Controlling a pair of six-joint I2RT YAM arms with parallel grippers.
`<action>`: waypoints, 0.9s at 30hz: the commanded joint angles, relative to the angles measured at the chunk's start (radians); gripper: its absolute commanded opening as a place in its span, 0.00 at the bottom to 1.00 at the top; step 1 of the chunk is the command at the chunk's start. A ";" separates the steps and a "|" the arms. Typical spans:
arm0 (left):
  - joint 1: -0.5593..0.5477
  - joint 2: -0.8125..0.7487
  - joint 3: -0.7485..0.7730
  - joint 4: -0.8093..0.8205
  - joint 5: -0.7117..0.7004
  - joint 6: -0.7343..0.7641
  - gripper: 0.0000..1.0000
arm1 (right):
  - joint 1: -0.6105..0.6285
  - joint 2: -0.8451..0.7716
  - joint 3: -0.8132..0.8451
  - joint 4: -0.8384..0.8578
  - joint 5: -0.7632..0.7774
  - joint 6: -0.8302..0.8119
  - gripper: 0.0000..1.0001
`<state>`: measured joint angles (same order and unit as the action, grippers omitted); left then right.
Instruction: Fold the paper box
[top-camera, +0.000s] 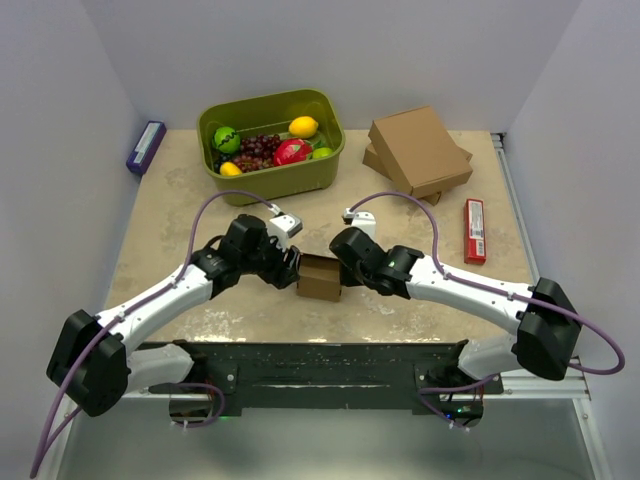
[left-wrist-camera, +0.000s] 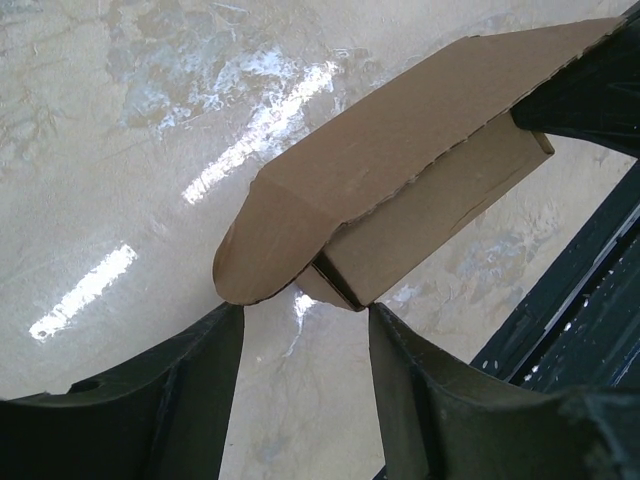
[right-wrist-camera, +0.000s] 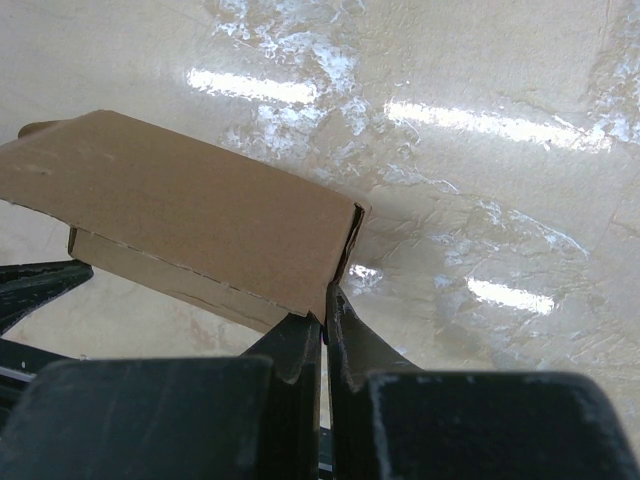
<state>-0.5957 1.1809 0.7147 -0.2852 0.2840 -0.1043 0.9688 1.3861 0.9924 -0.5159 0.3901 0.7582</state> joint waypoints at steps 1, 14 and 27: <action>0.005 0.003 0.043 0.047 -0.014 -0.026 0.57 | -0.002 0.027 -0.035 -0.081 -0.019 -0.020 0.00; 0.031 -0.043 0.078 0.006 -0.051 0.052 0.74 | -0.002 0.024 -0.037 -0.072 -0.033 -0.025 0.00; 0.036 0.026 0.100 0.063 0.058 -0.001 0.48 | -0.002 0.025 -0.041 -0.059 -0.036 -0.026 0.00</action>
<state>-0.5632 1.1927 0.7765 -0.2844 0.2836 -0.0761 0.9684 1.3865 0.9897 -0.5076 0.3759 0.7433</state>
